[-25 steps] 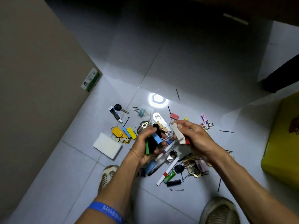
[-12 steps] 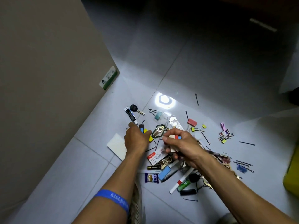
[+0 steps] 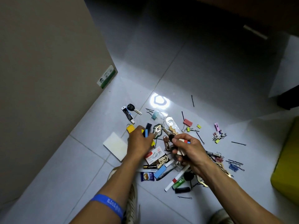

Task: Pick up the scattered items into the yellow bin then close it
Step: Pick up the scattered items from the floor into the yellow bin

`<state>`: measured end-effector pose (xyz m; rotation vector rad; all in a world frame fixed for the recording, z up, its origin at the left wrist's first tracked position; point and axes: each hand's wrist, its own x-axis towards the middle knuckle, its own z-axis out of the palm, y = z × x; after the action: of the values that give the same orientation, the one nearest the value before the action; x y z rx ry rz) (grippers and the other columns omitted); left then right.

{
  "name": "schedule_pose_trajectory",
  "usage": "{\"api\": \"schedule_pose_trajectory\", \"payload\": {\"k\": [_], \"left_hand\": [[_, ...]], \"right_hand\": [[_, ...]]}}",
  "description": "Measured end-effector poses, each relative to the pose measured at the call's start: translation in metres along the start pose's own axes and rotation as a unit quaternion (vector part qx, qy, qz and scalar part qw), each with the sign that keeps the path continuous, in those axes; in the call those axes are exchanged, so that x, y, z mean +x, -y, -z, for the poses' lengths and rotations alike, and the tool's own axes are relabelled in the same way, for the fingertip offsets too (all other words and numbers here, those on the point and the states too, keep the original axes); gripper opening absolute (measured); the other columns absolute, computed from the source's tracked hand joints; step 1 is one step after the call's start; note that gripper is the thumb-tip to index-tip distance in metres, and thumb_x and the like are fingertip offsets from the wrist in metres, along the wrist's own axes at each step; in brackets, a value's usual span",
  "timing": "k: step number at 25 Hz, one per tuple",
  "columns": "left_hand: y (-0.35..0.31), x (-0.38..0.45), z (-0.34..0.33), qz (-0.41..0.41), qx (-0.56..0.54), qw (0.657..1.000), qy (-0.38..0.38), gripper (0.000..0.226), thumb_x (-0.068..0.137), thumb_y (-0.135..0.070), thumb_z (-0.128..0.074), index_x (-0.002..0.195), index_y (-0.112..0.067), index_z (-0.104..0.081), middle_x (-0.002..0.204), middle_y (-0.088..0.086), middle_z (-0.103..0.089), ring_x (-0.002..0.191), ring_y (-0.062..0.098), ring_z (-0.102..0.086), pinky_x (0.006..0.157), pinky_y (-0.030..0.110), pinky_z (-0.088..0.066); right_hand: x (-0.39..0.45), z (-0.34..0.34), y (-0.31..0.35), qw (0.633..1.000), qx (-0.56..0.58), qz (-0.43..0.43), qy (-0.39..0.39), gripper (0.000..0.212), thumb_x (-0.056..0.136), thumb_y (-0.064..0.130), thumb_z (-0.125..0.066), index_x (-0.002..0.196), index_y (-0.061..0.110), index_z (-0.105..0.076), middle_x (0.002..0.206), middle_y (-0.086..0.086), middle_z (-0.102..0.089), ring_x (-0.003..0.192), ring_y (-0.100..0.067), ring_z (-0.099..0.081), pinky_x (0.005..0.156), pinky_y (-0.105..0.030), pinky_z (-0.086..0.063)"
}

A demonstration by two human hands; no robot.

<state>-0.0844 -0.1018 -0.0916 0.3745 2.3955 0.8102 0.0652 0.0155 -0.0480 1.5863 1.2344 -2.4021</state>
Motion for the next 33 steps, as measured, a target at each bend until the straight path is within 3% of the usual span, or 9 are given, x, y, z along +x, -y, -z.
{"api": "schedule_pose_trajectory", "payload": {"k": [4,7,9,12,15,17,23,25,33], "left_hand": [[-0.013,0.005,0.010,0.155,-0.289,0.943,0.054,0.019,0.078,-0.032,-0.069,0.074,-0.015,-0.062,0.061,0.004,-0.066,0.042,0.017,-0.047,0.041,0.019,-0.034],[-0.027,0.004,0.013,0.191,-0.366,0.901,0.132,0.026,0.077,-0.025,-0.072,0.094,-0.006,-0.067,0.060,0.005,-0.065,0.038,0.015,-0.046,0.039,0.018,-0.035],[-0.030,-0.004,0.008,0.201,-0.382,0.885,0.174,0.022,0.079,-0.018,-0.071,0.095,-0.003,-0.067,0.060,0.006,-0.061,0.039,0.016,-0.045,0.037,0.017,-0.034],[-0.026,-0.022,-0.001,0.206,-0.375,0.882,0.199,0.008,0.083,-0.012,-0.067,0.086,-0.004,-0.066,0.069,0.007,-0.068,0.044,0.016,-0.052,0.035,0.017,-0.035],[-0.015,-0.034,-0.005,0.210,-0.351,0.891,0.198,0.007,0.083,-0.012,-0.066,0.086,-0.006,-0.066,0.077,0.007,-0.072,0.052,0.017,-0.054,0.036,0.017,-0.036],[-0.007,-0.034,-0.005,0.223,-0.349,0.890,0.189,0.007,0.082,-0.013,-0.067,0.084,-0.006,-0.066,0.077,0.008,-0.072,0.056,0.020,-0.053,0.037,0.018,-0.036],[-0.003,-0.030,-0.002,0.217,-0.333,0.908,0.133,0.013,0.075,-0.014,-0.068,0.085,-0.005,-0.068,0.072,0.009,-0.070,0.053,0.020,-0.059,0.037,0.020,-0.036],[-0.003,-0.032,0.002,0.211,-0.338,0.911,0.102,0.007,0.075,-0.012,-0.066,0.077,-0.006,-0.068,0.069,0.009,-0.068,0.050,0.020,-0.057,0.037,0.019,-0.035],[-0.012,-0.039,0.003,0.204,-0.346,0.909,0.110,0.010,0.081,-0.011,-0.065,0.072,-0.009,-0.068,0.069,0.007,-0.068,0.059,0.025,-0.055,0.040,0.019,-0.035]], "right_hand": [[-0.002,0.012,0.007,1.000,-0.003,0.019,0.008,0.018,0.078,0.020,-0.079,0.089,0.012,-0.067,0.066,-0.008,-0.063,0.055,-0.020,-0.059,0.039,-0.025,-0.043],[-0.010,0.032,0.003,0.996,-0.074,0.046,0.011,0.023,0.073,0.032,-0.082,0.083,0.015,-0.070,0.068,-0.008,-0.067,0.054,-0.017,-0.062,0.042,-0.024,-0.046],[-0.019,0.053,-0.011,0.969,-0.229,0.096,-0.008,0.012,0.077,0.028,-0.081,0.078,0.022,-0.071,0.073,0.004,-0.072,0.059,-0.006,-0.064,0.050,-0.017,-0.047],[-0.036,0.077,-0.046,0.815,-0.537,0.218,0.006,0.013,0.084,0.029,-0.073,0.089,0.036,-0.063,0.090,0.020,-0.063,0.077,0.002,-0.059,0.062,-0.016,-0.042],[-0.049,0.070,-0.091,0.674,-0.665,0.300,0.114,0.022,0.091,0.026,-0.062,0.112,0.029,-0.055,0.112,0.009,-0.055,0.081,-0.013,-0.061,0.065,-0.031,-0.052],[-0.054,0.061,-0.112,0.603,-0.730,0.303,0.111,0.021,0.097,0.019,-0.053,0.118,0.020,-0.051,0.112,0.001,-0.049,0.074,-0.019,-0.058,0.059,-0.033,-0.049],[-0.056,0.040,-0.096,0.630,-0.680,0.362,0.098,0.008,0.094,0.020,-0.058,0.101,0.016,-0.057,0.091,0.000,-0.058,0.065,-0.017,-0.058,0.053,-0.024,-0.040],[-0.044,0.017,-0.089,0.603,-0.695,0.381,0.093,0.016,0.088,0.011,-0.064,0.102,0.014,-0.057,0.087,-0.002,-0.058,0.056,-0.016,-0.054,0.049,-0.025,-0.029],[-0.009,-0.005,-0.092,0.565,-0.741,0.354,0.076,0.015,0.090,0.003,-0.058,0.105,0.003,-0.057,0.092,-0.013,-0.054,0.050,-0.021,-0.048,0.044,-0.034,-0.045]]}}
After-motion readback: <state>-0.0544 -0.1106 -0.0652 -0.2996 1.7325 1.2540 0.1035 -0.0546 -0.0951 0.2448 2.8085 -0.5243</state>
